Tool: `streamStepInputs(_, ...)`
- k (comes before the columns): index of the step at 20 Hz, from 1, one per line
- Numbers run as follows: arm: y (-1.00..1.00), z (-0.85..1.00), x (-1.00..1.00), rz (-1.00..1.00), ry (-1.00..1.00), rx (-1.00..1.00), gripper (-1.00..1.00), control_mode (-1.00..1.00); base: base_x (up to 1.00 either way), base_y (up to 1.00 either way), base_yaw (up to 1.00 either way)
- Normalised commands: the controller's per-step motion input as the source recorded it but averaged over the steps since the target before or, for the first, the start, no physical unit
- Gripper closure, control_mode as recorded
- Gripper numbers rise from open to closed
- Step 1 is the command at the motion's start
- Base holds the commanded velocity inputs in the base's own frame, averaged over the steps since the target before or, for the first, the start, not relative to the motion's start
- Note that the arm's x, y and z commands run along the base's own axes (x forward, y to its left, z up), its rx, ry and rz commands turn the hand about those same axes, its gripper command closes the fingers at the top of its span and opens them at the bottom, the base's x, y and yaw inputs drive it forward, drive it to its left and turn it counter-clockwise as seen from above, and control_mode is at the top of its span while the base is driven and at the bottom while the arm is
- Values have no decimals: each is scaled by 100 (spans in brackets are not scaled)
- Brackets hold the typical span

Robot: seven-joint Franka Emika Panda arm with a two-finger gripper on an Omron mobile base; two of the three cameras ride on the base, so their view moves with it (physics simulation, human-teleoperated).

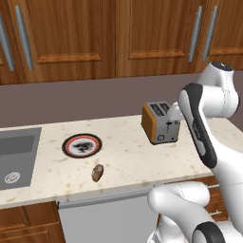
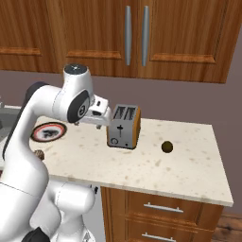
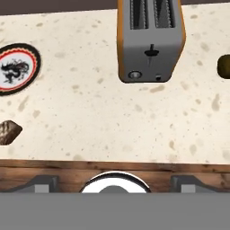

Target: Pick the avocado and bread from the counter and place them on the plate. Then pick the jam from the cabinet and place it next to the plate. Lastly close the cabinet door.

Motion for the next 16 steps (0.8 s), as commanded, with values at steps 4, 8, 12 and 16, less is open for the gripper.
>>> streamStepInputs(4,-48,-18,-12,1,0,0,-100,-100,0,0,0)
streamStepInputs(8,-49,-16,-2,2,0,-2,-100,-100,0,0,0)
streamStepInputs(12,-49,-16,0,2,0,-3,-100,-100,0,0,0)
streamStepInputs(16,-54,-17,0,1,0,0,-100,-100,0,0,0)
